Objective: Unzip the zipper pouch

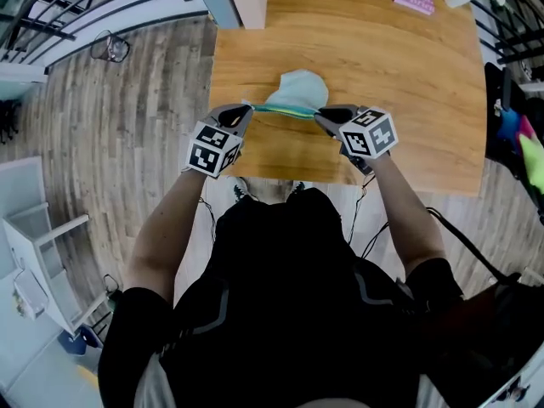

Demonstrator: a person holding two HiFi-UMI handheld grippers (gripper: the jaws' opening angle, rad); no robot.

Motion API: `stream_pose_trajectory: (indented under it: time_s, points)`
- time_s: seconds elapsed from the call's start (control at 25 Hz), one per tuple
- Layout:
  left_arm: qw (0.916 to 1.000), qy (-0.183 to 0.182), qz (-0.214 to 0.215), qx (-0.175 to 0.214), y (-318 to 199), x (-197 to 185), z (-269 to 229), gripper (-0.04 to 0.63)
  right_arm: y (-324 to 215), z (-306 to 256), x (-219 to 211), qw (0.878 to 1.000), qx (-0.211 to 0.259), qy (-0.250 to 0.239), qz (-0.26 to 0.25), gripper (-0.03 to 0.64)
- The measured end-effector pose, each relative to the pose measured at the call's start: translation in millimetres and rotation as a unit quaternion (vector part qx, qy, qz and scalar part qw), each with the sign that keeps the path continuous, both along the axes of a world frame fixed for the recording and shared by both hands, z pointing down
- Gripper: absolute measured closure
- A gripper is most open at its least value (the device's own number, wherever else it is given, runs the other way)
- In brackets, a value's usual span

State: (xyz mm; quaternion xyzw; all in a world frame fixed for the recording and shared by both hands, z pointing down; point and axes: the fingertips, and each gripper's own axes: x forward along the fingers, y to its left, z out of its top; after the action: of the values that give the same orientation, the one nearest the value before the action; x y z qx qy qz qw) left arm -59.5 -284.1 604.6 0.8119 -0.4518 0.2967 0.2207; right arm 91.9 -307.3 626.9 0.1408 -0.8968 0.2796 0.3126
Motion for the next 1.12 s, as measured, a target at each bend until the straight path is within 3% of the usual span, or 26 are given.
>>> stream_pose_trajectory:
  time_s: [0.28, 0.52, 0.84, 1.12]
  points:
    - [0.9971, -0.02, 0.011, -0.073, 24, 8, 51, 0.565, 30, 49, 9, 0.998, -0.064, 0.024, 0.016, 0.56]
    - [0.9933, -0.01, 0.005, -0.115, 35, 6, 70, 0.565, 39, 67, 11, 0.994, -0.104, 0.033, 0.031, 0.557]
    - [0.9896, -0.049, 0.024, -0.133, 35, 7, 86, 0.564, 44, 79, 14, 0.987, -0.135, 0.072, 0.045, 0.557]
    - [0.9881, -0.041, 0.026, -0.146, 28, 6, 90, 0.561, 39, 83, 14, 0.976, -0.18, 0.088, 0.084, 0.558]
